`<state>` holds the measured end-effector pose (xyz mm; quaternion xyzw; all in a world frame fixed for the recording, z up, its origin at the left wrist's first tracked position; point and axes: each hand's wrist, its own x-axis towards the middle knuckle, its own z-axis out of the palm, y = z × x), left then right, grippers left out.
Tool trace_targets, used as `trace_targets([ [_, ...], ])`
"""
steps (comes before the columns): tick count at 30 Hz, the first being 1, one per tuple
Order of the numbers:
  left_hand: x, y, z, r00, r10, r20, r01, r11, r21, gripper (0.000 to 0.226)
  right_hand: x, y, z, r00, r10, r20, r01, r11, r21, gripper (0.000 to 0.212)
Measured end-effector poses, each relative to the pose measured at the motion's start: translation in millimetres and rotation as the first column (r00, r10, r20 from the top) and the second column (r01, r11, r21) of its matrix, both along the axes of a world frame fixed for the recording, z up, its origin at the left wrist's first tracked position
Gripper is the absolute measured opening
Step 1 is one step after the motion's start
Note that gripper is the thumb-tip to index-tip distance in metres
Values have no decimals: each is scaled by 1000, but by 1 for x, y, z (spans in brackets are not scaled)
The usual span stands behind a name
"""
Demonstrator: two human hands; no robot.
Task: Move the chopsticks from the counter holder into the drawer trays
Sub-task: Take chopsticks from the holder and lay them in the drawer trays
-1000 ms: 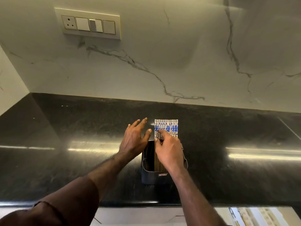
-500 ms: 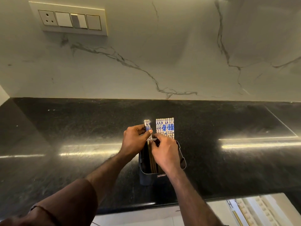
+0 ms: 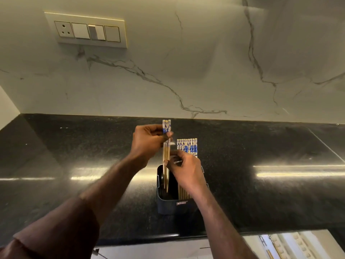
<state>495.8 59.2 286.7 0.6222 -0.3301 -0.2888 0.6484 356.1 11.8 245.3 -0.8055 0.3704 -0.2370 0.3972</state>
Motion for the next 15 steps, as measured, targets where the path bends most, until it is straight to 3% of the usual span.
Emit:
trace_targets([
  [4,2,4,45,997,-68,40,70,997,-44,17,-3,-3,11,995,94,26,-94,995,31,26],
  [8,-2,9,83,995,-82,60,86,993,-78,19,-13,0,13,971,231,69,-240,942,234,20],
  [11,-6,14,101,994,-81,74,88,991,-96,16,-23,9,11,941,235,244,-327,820,470,20],
  [15,-16,29,108,995,-56,85,66,992,-110,15,-41,26,10,903,170,394,-381,740,555,21],
])
